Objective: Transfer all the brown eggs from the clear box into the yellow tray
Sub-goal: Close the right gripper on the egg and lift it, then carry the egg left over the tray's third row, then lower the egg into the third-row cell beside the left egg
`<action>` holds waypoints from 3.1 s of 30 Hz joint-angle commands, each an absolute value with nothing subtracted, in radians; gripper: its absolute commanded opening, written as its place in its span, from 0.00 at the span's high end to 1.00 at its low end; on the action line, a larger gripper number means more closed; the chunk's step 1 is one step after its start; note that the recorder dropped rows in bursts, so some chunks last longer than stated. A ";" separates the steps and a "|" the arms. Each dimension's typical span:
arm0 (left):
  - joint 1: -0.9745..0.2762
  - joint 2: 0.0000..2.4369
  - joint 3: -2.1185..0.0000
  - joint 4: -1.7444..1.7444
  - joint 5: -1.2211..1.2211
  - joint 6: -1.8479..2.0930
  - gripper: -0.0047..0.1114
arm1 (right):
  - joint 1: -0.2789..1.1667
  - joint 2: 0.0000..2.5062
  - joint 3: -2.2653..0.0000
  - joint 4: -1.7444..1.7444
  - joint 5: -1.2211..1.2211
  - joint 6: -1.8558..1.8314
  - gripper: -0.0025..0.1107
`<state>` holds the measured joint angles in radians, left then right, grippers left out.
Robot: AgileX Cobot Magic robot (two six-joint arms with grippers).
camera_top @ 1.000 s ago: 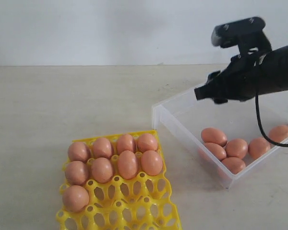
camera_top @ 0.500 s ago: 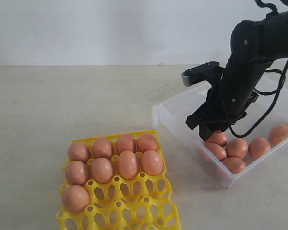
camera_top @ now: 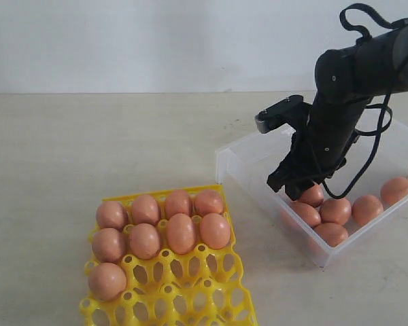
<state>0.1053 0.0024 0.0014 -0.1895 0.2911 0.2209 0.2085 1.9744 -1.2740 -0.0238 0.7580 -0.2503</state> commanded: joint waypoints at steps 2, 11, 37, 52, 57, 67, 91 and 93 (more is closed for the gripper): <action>0.108 0.000 0.000 -0.194 0.284 0.228 0.92 | 0.207 1.988 -1.280 -0.035 0.717 -0.268 0.57; 0.108 0.000 0.000 -0.194 0.284 0.228 0.92 | 0.207 1.990 -1.280 -0.035 0.733 -0.268 0.66; 0.108 0.000 0.000 -0.194 0.284 0.228 0.92 | 0.332 1.553 -1.017 -0.016 0.080 0.106 0.98; 0.108 0.000 0.000 -0.194 0.284 0.228 0.92 | 0.911 1.704 -0.511 0.000 -0.895 0.298 0.98; 0.108 0.000 0.000 -0.194 0.284 0.228 0.92 | 0.930 1.841 -0.511 0.103 -0.967 0.318 0.98; 0.108 0.000 0.000 -0.194 0.284 0.228 0.92 | 0.930 1.886 -0.603 0.081 -0.863 0.282 0.98; 0.108 0.000 0.000 -0.194 0.284 0.228 0.92 | 0.930 1.893 -0.629 0.084 -0.715 0.139 0.93; 0.108 0.000 0.000 -0.194 0.284 0.228 0.92 | 0.930 1.893 -0.629 0.084 -0.715 0.130 0.83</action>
<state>0.1053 0.0024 0.0014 -0.1895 0.2911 0.2209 0.9280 1.8931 -0.6273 0.0884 -0.7157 0.1535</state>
